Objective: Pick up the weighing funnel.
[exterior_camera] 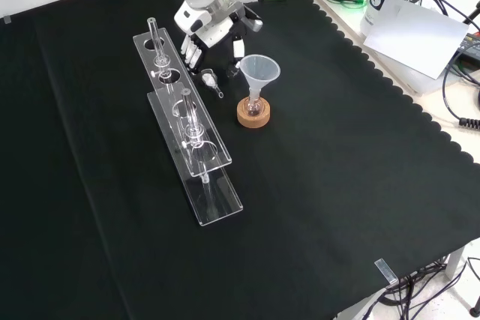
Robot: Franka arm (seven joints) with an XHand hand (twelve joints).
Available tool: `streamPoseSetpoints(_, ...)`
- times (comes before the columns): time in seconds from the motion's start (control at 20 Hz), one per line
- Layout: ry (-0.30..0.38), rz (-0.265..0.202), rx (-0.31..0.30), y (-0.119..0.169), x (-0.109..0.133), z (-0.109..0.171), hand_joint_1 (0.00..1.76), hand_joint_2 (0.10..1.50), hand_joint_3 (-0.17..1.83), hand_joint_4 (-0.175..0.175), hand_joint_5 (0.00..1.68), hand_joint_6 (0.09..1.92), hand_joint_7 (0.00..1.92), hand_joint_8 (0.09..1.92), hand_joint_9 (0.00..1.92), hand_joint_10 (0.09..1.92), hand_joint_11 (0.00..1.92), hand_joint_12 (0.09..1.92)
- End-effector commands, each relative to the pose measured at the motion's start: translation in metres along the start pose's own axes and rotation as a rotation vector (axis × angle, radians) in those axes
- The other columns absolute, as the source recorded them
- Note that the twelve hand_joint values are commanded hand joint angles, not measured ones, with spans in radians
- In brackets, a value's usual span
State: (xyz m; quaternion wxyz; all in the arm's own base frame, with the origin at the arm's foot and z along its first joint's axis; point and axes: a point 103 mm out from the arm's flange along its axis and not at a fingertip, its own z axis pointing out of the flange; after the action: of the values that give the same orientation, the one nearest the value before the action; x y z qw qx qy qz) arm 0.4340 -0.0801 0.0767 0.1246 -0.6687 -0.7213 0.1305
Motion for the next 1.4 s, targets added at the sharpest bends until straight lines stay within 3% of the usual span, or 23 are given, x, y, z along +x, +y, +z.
streamPoseSetpoints(0.05,-0.007,0.004,0.0,0.003,0.005,0.002,0.95,0.56,0.69,-0.037,0.56,0.77,0.48,0.71,0.74,0.55,0.6,1.24)
streamPoseSetpoints(0.55,-0.011,0.005,0.007,0.007,0.003,0.006,0.96,0.56,0.69,-0.032,0.58,0.81,0.48,0.71,0.74,0.56,0.6,1.24)
streamPoseSetpoints(0.95,0.009,0.0,-0.001,0.005,-0.041,0.016,0.97,0.56,0.69,-0.032,0.57,0.82,0.48,0.72,0.74,0.56,0.6,1.23)
streamPoseSetpoints(1.0,-0.02,0.005,0.003,0.005,-0.019,0.014,0.97,0.56,0.69,-0.032,0.57,0.82,0.48,0.72,0.74,0.56,0.6,1.23)
streamPoseSetpoints(1.05,-0.022,0.003,0.007,0.005,-0.013,0.014,0.97,0.56,0.69,-0.033,0.57,0.82,0.48,0.72,0.74,0.56,0.6,1.23)
streamPoseSetpoints(1.15,-0.005,-0.017,0.009,0.005,-0.009,0.013,0.97,0.56,0.69,-0.033,0.57,0.82,0.48,0.72,0.74,0.56,0.6,1.23)
streamPoseSetpoints(1.4,-0.022,0.001,0.004,0.003,-0.005,0.011,0.97,0.56,0.69,-0.033,0.57,0.83,0.47,0.72,0.74,0.56,0.61,1.23)
